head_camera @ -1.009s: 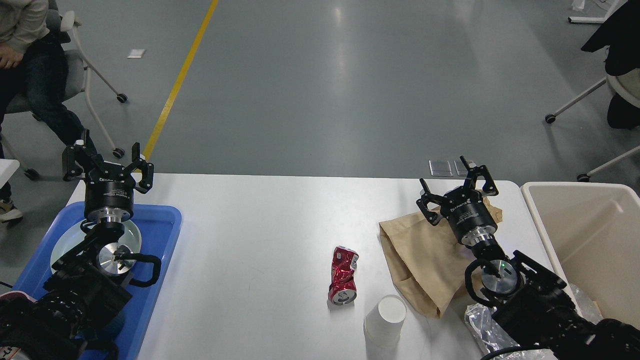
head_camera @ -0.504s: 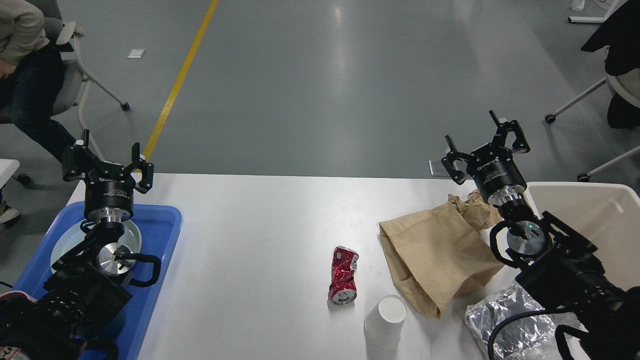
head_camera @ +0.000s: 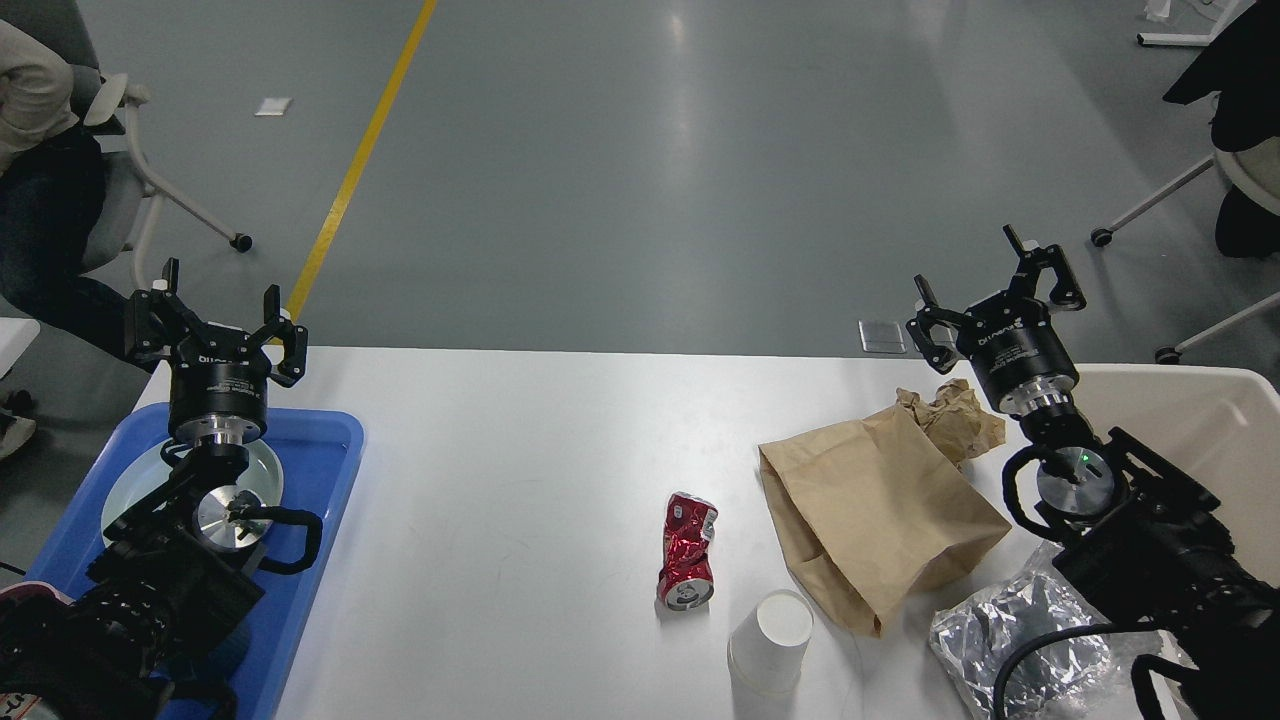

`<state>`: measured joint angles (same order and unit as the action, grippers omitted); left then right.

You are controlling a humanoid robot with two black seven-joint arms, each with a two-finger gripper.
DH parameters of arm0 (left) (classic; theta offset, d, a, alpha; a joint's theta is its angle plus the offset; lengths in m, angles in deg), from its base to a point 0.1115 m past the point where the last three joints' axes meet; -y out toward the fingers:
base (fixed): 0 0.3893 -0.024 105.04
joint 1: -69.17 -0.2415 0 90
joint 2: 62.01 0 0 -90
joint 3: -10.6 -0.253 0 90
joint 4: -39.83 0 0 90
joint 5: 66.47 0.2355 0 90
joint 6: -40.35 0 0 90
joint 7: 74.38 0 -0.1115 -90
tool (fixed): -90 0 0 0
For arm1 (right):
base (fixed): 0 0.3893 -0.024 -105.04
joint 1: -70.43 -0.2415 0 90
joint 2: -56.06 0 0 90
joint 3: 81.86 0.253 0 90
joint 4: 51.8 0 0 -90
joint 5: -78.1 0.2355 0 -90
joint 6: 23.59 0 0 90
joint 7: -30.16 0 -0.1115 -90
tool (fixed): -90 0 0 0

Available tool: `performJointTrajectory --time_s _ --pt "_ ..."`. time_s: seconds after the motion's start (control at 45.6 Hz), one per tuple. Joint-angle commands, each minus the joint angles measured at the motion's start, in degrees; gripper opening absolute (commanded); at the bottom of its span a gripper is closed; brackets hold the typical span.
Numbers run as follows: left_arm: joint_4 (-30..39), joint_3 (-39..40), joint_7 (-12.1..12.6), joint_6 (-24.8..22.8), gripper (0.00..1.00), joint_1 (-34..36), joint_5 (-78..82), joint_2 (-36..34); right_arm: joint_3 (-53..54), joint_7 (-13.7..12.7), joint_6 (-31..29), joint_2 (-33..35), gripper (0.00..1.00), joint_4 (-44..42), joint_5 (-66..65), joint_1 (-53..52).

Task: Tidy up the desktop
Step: 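Raise the right gripper up from beside the brown paper bag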

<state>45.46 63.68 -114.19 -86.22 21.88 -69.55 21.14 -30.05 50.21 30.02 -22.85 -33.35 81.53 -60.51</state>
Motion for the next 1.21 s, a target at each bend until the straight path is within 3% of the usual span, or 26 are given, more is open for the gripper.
performJointTrajectory --time_s 0.0,0.833,1.031,1.184 --pt "0.0 0.0 0.0 0.0 0.96 0.0 0.0 0.0 0.4 0.0 -0.2 2.3 1.00 0.2 0.0 -0.5" --pt "0.0 0.0 0.0 0.0 0.96 0.0 0.0 0.0 -2.1 0.0 0.2 5.3 1.00 0.3 -1.1 -3.4" --pt "0.0 0.0 0.0 0.0 0.96 0.0 0.0 0.0 -11.6 0.0 1.0 5.3 1.00 0.0 -1.2 -6.6" --pt "0.0 0.0 0.0 0.0 0.96 0.0 0.0 0.0 -27.1 -0.2 11.2 5.3 1.00 0.0 -2.8 -10.6"
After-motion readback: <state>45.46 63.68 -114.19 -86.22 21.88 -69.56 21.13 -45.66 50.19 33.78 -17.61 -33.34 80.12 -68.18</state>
